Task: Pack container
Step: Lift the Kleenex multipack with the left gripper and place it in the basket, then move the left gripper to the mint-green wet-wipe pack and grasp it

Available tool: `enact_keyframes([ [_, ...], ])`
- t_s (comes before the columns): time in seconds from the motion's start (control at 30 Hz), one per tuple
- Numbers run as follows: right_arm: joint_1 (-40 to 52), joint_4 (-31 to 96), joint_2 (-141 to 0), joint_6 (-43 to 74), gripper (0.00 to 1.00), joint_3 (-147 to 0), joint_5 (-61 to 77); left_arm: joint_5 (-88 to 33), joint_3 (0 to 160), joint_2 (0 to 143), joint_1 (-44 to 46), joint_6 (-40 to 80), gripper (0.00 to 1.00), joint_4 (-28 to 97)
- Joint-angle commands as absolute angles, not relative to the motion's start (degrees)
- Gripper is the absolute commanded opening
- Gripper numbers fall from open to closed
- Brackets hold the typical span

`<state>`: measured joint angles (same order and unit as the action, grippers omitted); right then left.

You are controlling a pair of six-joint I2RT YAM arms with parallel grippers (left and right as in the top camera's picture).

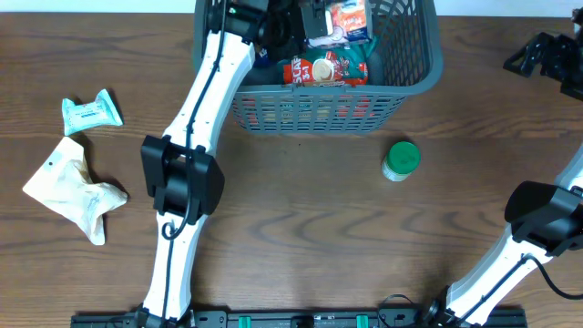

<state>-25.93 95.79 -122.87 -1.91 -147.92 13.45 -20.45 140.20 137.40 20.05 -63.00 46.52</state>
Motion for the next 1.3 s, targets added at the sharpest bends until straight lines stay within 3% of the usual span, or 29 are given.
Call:
enact_keyframes([
  [0.0, -26.17, 96.05, -123.13, -2.42, 0.99, -147.74, 13.96, -21.85, 140.79, 136.79, 19.68, -58.78, 0.54, 46.09],
  [0.07, -26.17, 96.05, -123.13, -2.42, 0.99, -147.74, 13.93, -21.82, 140.81, 136.55, 19.57, -58.78, 0.63, 45.82],
  [0.1, -26.17, 96.05, -123.13, -2.44, 0.99, -147.74, 13.93, -21.82, 140.81, 136.22, 19.51, -58.76, 0.86, 45.93],
  [0.13, -26.17, 96.05, -123.13, -2.46, 0.99, -147.74, 13.93, -21.82, 140.81, 135.85, 19.42, -58.52, 0.99, 46.13],
  [0.5, -26.17, 96.71, -123.13, -3.14, 0.99, -147.74, 13.93, -17.89, 140.81, 121.56, 19.31, -47.31, 0.98, 49.28],
  [0.8, -26.17, 96.68, -123.13, -3.51, 0.99, -147.74, 13.93, 4.6, 140.81, 104.18, 16.23, -29.32, 0.98, 51.16],
  [0.9, -26.17, 96.49, -123.13, -3.51, 0.99, -147.74, 13.93, 7.62, 140.81, 101.95, 9.65, -14.35, 0.98, 52.9],
  [1.1, -25.82, 96.47, -123.13, -3.44, 0.99, -147.74, 13.98, 14.22, 140.44, 104.55, -4.43, 39.27, 0.99, 64.88],
  [1.27, -24.67, 96.47, -123.13, -3.42, 0.99, -147.74, 13.96, 14.0, 139.33, 111.94, -9.04, 66.61, 0.98, 69.25],
])
